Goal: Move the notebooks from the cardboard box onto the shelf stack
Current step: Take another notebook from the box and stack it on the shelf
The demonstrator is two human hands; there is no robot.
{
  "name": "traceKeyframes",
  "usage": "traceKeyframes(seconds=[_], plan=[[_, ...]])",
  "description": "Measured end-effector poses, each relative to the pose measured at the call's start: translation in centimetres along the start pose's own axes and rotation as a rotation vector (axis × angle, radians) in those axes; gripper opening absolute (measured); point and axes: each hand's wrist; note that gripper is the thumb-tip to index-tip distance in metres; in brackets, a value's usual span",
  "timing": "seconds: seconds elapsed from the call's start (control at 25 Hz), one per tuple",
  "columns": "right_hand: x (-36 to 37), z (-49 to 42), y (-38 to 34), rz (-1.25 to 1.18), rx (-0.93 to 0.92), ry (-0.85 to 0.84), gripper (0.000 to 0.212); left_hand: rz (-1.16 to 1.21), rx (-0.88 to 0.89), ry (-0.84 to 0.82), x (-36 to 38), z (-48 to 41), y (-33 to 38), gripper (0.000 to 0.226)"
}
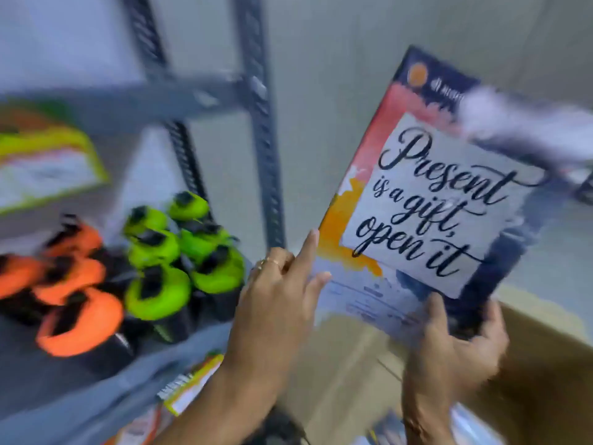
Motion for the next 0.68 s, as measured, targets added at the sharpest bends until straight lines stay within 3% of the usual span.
traceKeyframes(seconds=[0.12,0.2,0.28,0.44,0.48,0.56,0.64,0.68], plan=[[6.5,3.6,-10.3,-0.38,-0.114,-0.338,0.05,-0.077,-0.103,0.299,-13.2,0.4,-3.6,0.049],[10.1,5.8,-16.1,-0.425,-0.251,-0.496,0.049,-0.07,-0.269,0.437,-19.7,0.6,-5.2,0.049],[13.6,7.2,-21.4,-0.383,-0.384,-0.622,0.043,-0.072,-0.476,0.447,-24.1,-0.3,-6.8,0.049],[21.6,8.2,-28.2,-0.093,-0.493,-0.966,0.015,-0.083,-0.68,0.318,-29.2,-4.2,-12.6,0.019],[23.2,8.3,-28.9,-0.018,-0.462,-1.025,0.023,-0.111,-0.715,0.265,-29.6,-4.9,-14.0,0.016],[25.6,8.7,-28.8,0.202,-0.469,-1.121,0.033,-0.127,-0.797,0.121,-29.4,-5.8,-16.2,0.017],[27.0,8.7,-27.7,0.449,-0.495,-1.207,0.009,-0.118,-0.886,-0.026,-28.9,-6.0,-17.3,0.027],[27.5,8.7,-27.2,0.503,-0.484,-1.235,0.013,-0.129,-0.907,-0.075,-28.9,-6.0,-17.6,0.03]])
Point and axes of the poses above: each hand's wrist, its own z-axis away from the middle knuckle, its own x-axis out of the palm, y = z × x, and after that the axes turned 10 degrees about -y, right-handed
